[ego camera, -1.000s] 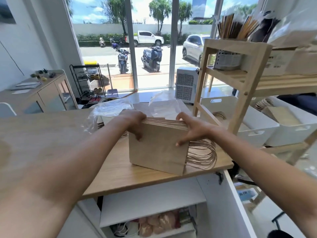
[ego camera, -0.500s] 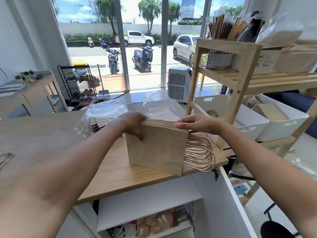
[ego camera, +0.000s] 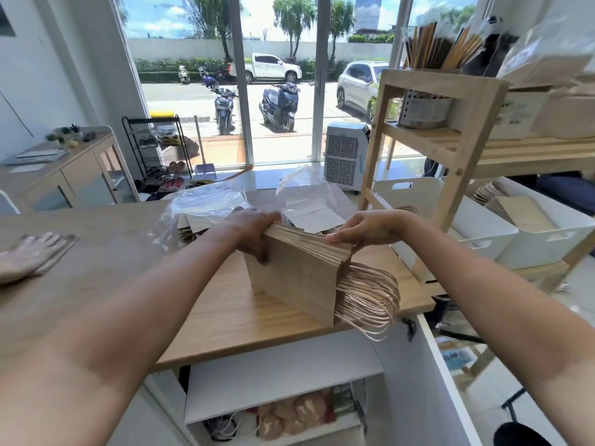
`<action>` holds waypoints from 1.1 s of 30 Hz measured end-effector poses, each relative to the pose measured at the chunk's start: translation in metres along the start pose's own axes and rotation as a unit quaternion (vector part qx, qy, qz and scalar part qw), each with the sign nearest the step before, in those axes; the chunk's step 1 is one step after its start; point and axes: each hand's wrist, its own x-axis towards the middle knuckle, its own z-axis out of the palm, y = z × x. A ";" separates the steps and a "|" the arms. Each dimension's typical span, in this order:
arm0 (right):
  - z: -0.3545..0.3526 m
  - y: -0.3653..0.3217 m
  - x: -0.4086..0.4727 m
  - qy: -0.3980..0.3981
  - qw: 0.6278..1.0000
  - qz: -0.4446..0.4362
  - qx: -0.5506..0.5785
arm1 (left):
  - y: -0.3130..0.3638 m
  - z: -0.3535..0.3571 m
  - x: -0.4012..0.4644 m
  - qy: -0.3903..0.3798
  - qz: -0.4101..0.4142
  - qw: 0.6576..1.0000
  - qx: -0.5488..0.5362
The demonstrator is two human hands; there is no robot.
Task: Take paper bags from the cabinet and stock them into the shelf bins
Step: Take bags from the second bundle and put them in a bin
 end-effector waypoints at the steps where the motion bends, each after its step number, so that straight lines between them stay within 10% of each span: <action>1: 0.000 0.001 0.000 -0.003 1.000 -0.002 0.004 | 0.000 0.001 0.000 0.002 0.000 1.000 0.004; 18: 0.020 0.071 -0.039 0.061 0.989 0.117 -0.062 | 0.009 -0.004 0.013 0.016 -0.050 0.998 -0.044; 25: 0.021 0.075 -0.049 0.373 0.927 -0.038 0.031 | 0.000 -0.001 0.012 0.052 -0.076 0.980 -0.177; 29: -0.006 0.011 -0.050 0.484 0.856 -0.136 0.119 | -0.010 0.022 -0.005 0.069 -0.123 0.905 -0.403; 33: -0.015 -0.060 -0.021 0.529 0.831 -0.167 -0.037 | -0.007 0.063 -0.025 0.101 -0.152 0.786 -0.590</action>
